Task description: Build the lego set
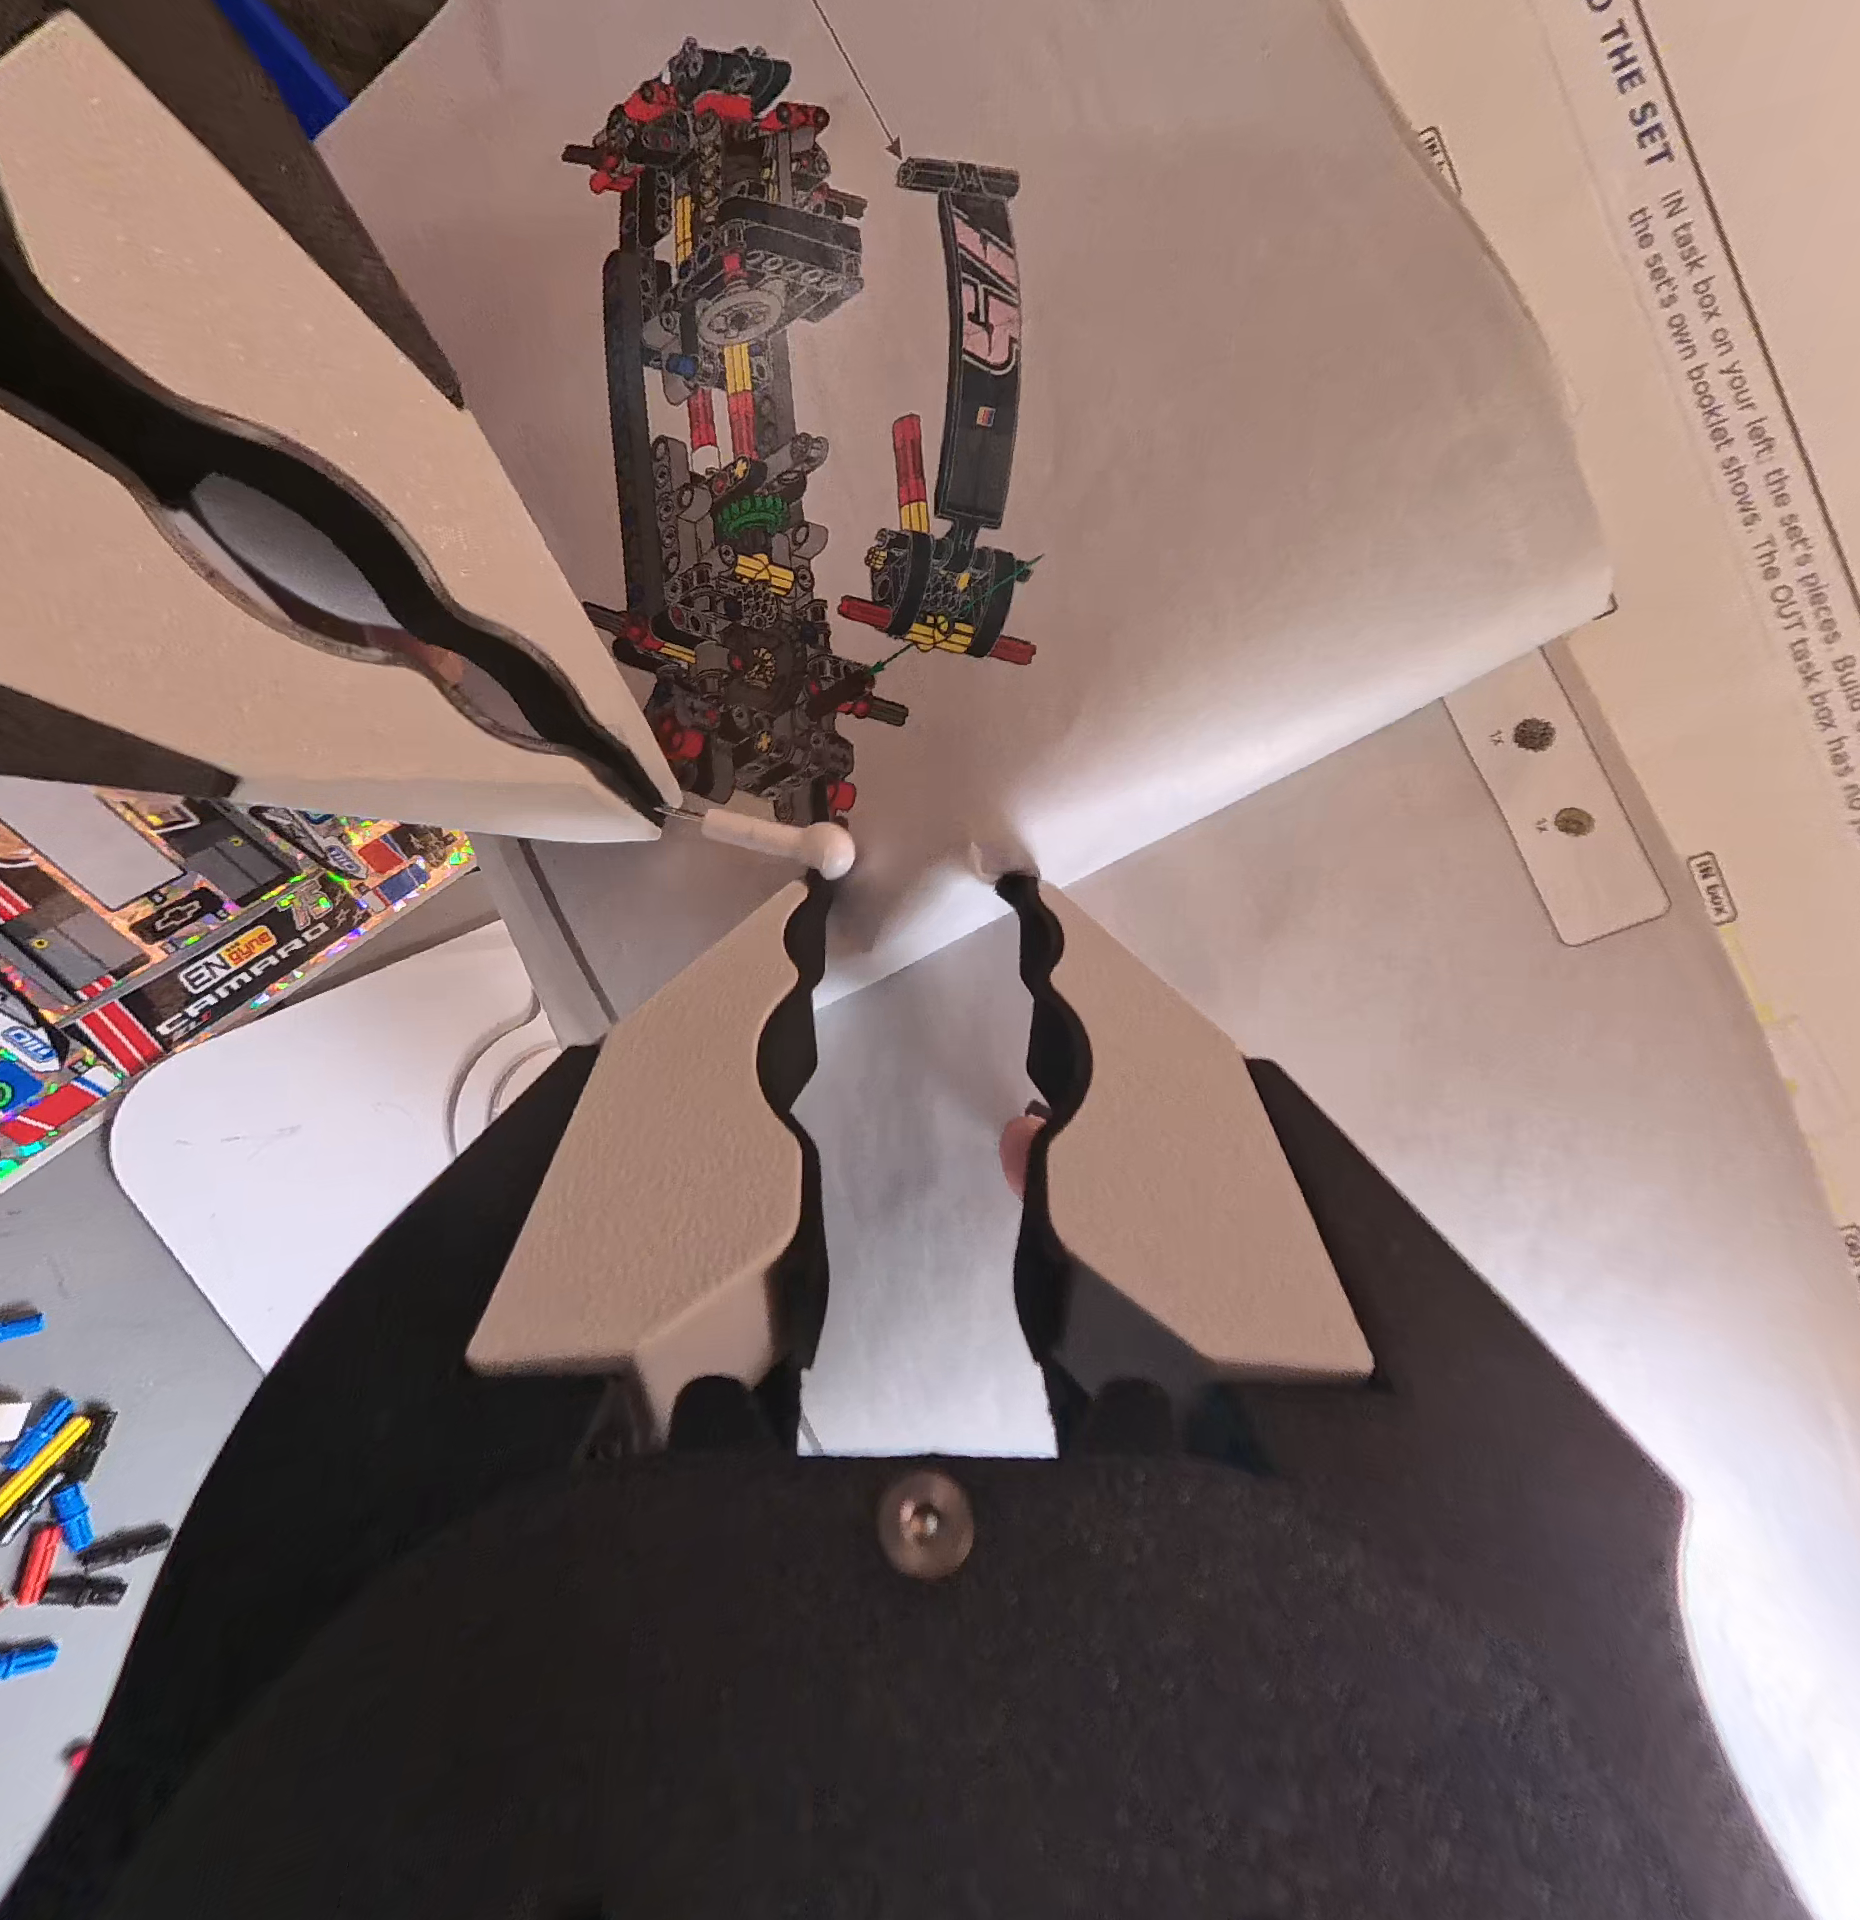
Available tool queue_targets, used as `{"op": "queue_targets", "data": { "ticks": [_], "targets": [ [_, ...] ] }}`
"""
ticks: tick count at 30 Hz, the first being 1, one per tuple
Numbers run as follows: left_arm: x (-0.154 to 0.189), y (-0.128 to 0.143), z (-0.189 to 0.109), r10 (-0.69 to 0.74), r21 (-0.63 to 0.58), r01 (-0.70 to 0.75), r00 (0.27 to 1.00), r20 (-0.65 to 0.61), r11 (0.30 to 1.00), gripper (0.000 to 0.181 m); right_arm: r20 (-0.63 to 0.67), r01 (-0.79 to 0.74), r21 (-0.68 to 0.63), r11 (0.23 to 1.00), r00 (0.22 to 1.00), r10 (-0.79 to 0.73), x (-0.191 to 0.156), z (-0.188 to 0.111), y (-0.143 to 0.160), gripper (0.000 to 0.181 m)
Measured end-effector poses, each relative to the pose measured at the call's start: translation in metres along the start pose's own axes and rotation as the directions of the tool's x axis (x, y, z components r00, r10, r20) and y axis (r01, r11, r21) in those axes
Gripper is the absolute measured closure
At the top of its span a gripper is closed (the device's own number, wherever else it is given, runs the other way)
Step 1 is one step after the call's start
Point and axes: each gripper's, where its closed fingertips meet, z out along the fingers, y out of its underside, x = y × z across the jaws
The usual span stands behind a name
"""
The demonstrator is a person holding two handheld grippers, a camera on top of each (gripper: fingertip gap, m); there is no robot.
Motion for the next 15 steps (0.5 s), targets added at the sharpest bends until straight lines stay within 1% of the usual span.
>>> {"op": "queue_targets", "data": {
  "ticks": [5, 7, 9, 11, 13, 15],
  "targets": [
    [0.003, 0.002, 0.001, 0.130, -0.067, -0.132, 0.991, -0.021, 0.989, 0.181, 0.025, 0.029, -0.019, 0.999, 0.999, -0.028, -0.004, -0.003, 0.006, 0.148],
    [0.003, 0.003, 0.004, 0.145, -0.077, -0.146, 0.989, -0.019, 0.986, 0.181, 0.029, 0.042, -0.019, 0.999, 0.999, -0.041, -0.005, -0.003, 0.007, 0.146],
    [0.005, 0.004, 0.006, 0.167, -0.080, -0.167, 0.986, -0.008, 0.983, 0.181, 0.045, 0.050, -0.031, 0.998, 0.998, -0.049, -0.009, -0.006, 0.011, 0.139],
    [0.004, 0.004, 0.006, 0.183, -0.087, -0.181, 0.983, 0.015, 0.980, 0.181, 0.033, 0.056, -0.013, 0.998, 0.998, -0.056, -0.008, -0.011, 0.012, 0.138],
    [0.004, 0.004, 0.005, 0.171, -0.096, -0.168, 0.985, 0.029, 0.981, 0.181, 0.027, 0.040, -0.004, 0.999, 0.999, -0.040, -0.006, -0.018, 0.014, 0.138],
    [0.005, 0.003, 0.003, 0.148, -0.096, -0.144, 0.988, 0.036, 0.985, 0.176, 0.024, 0.018, -0.005, 1.000, 1.000, -0.018, -0.004, -0.027, 0.021, 0.138]
  ]
}}
